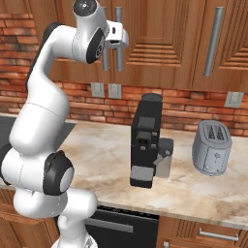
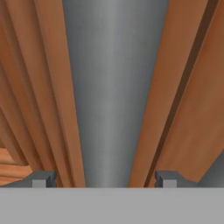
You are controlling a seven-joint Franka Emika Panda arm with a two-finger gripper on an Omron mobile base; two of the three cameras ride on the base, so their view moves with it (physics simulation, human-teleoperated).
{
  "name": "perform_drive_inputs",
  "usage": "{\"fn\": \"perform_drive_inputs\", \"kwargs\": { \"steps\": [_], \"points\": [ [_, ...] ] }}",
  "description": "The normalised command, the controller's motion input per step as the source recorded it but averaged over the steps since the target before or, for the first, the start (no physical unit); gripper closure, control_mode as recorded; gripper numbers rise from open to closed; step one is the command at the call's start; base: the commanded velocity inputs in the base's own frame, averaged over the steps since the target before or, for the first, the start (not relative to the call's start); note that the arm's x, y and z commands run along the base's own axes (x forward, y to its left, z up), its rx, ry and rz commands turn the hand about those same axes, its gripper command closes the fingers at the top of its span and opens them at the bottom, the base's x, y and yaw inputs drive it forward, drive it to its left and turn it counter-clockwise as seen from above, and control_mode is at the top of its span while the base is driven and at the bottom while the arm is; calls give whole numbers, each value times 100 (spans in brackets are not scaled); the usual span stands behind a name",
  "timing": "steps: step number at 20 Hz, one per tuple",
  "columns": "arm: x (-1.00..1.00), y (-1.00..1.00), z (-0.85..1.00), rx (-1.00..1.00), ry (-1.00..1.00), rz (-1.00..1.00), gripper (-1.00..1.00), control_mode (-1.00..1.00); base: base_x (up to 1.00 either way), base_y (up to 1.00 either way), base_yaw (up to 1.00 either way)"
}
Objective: Open the cabinet, pick the kettle from the cabinet, and place it in the sink.
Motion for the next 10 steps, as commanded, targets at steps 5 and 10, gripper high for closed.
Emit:
{"fn": "perform_drive_inputs", "kwargs": {
  "steps": [5, 10],
  "points": [
    [31, 4, -2, 0, 0, 0, 100, -100, 0, 0, 0],
    [28, 5, -1, 0, 0, 0, 100, -100, 0, 0, 0]
  ]
}}
